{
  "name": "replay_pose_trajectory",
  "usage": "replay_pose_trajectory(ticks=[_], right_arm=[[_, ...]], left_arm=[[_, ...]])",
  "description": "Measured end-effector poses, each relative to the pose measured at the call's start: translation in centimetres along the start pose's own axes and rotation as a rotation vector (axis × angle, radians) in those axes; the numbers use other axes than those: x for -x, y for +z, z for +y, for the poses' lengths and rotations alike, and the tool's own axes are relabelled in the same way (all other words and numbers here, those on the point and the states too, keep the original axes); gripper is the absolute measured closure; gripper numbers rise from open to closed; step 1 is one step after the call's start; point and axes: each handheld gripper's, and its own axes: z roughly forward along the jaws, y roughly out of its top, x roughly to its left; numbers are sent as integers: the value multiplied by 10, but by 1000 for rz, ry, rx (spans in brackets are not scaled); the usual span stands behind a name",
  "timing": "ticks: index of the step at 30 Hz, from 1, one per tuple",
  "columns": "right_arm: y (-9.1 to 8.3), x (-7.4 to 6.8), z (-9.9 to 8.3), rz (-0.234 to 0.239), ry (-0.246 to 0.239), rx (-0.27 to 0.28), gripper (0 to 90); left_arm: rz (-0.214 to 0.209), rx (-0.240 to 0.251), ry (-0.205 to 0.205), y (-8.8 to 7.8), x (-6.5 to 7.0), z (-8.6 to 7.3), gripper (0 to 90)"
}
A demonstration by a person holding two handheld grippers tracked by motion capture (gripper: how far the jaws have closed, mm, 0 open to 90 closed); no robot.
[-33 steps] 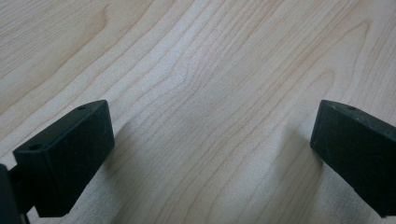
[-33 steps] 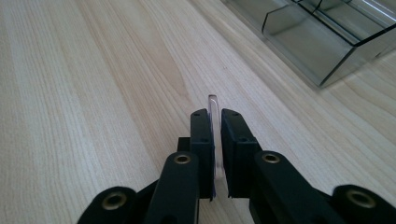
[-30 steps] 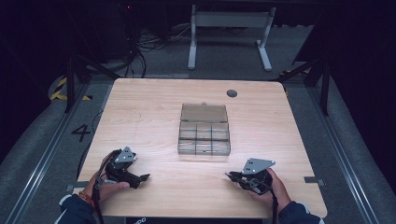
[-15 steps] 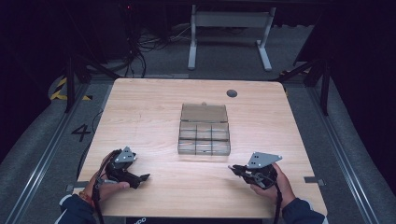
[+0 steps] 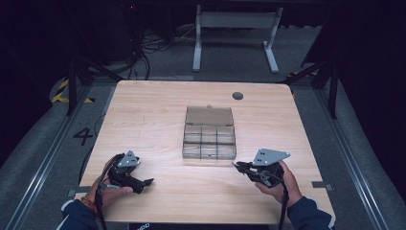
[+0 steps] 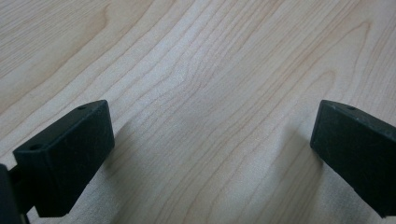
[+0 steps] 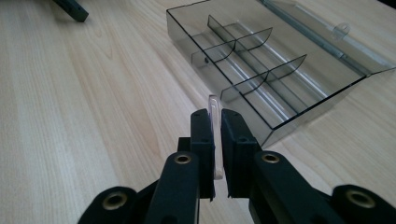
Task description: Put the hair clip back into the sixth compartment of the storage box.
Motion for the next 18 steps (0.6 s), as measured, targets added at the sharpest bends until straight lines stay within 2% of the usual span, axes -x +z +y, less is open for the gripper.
replay_pose_trajectory(ticks=[9,18], right_arm=[[-1,8,15,-8,1,26,848],[8,22,34,-14,1,41,848]], left_arm=[[0,0,1,0,0,0,2],[0,0,1,0,0,0,2]])
